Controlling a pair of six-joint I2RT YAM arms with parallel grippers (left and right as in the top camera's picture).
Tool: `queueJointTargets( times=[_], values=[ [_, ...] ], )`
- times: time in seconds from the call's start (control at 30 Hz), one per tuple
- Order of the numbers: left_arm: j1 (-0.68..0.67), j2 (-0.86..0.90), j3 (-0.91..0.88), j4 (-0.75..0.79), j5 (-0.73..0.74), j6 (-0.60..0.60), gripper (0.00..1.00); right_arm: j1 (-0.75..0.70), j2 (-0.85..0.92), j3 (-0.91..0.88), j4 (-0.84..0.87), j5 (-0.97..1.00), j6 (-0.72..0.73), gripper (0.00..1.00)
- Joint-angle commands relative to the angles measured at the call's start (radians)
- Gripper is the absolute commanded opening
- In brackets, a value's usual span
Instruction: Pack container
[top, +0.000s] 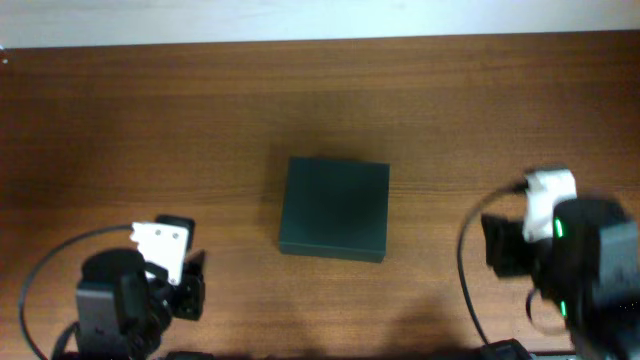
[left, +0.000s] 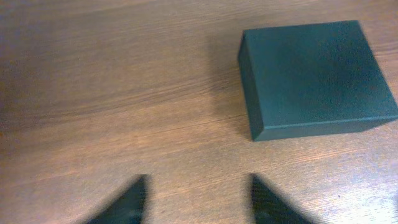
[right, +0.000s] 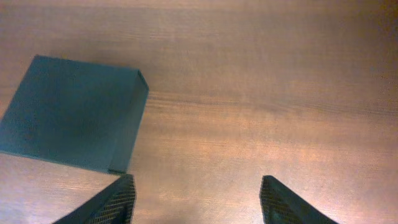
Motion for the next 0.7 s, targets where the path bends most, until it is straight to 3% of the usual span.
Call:
queueJointTargets(
  times=[0.0,0.07,0.1,0.23,0.67],
  values=[
    [-0.020,-0.081,-0.063,0.023,0.009,0.010,1.00,-0.006,-0.201,-0.176,-0.012,0.040,0.143,0.71],
    [-0.020,-0.090,-0.063,0.018,0.005,0.011,0.99,-0.006,-0.275,-0.238,-0.014,0.039,0.152,0.87],
    [-0.020,-0.090,-0.063,0.014,0.005,0.011,0.99,-0.006,-0.313,-0.264,0.004,0.036,0.153,0.99],
    [-0.020,-0.090,-0.063,0.011,0.013,0.010,0.99,-0.006,-0.388,-0.283,0.032,0.089,0.151,0.99],
    [-0.020,-0.090,-0.063,0.011,0.012,0.010,0.99,-0.006,-0.387,-0.283,0.021,0.089,0.151,0.99]
  ],
)
